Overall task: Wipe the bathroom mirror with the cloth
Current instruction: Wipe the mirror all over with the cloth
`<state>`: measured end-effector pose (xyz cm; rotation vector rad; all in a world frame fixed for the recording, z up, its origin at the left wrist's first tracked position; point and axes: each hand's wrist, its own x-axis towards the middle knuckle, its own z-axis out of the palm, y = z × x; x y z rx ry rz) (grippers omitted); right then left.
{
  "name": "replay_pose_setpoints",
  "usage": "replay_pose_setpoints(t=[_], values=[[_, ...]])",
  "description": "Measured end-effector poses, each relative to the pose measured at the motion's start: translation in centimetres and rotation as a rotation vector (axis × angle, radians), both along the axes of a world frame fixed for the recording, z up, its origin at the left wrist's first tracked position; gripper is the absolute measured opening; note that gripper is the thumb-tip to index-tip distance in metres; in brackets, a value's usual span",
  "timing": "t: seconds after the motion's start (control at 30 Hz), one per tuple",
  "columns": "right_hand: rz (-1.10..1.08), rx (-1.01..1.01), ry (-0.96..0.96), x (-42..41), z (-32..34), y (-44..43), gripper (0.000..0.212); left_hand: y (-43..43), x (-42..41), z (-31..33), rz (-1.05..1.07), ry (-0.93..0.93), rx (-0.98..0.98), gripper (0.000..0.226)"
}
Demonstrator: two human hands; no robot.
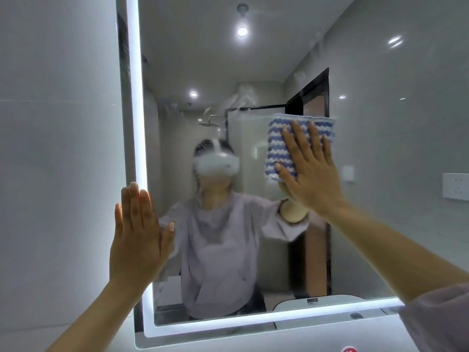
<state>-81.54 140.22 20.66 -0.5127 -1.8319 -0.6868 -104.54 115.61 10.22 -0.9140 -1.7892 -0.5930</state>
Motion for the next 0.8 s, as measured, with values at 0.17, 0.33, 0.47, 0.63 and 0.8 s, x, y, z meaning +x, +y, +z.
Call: replay_pose_setpoints(t=[0.17, 0.33, 0.47, 0.63, 0.8], values=[[-0.037, -0.079, 0.071, 3.0, -1.0, 3.1, 0.073, 0.2, -0.6, -0.2, 0.02, 0.025, 0.005, 0.08], [-0.047, -0.163, 0.187, 4.4, -2.0, 4.8, 0.073, 0.7, -1.0, -0.3, 0.03, 0.044, 0.043, 0.079], [-0.016, -0.187, 0.235, 3.7, -2.4, 4.0, 0.07, 0.6, -1.0, -0.4, 0.034, 0.076, 0.041, 0.079], [-0.008, -0.24, 0.253, 2.9, -2.8, 2.8, 0.069, 0.6, -0.7, -0.3, 0.019, 0.063, 0.058, 0.078], [0.01, -0.185, 0.174, 0.6, -3.5, 0.5, 0.07, 0.4, -0.4, -0.3, 0.046, 0.041, 0.028, 0.079]])
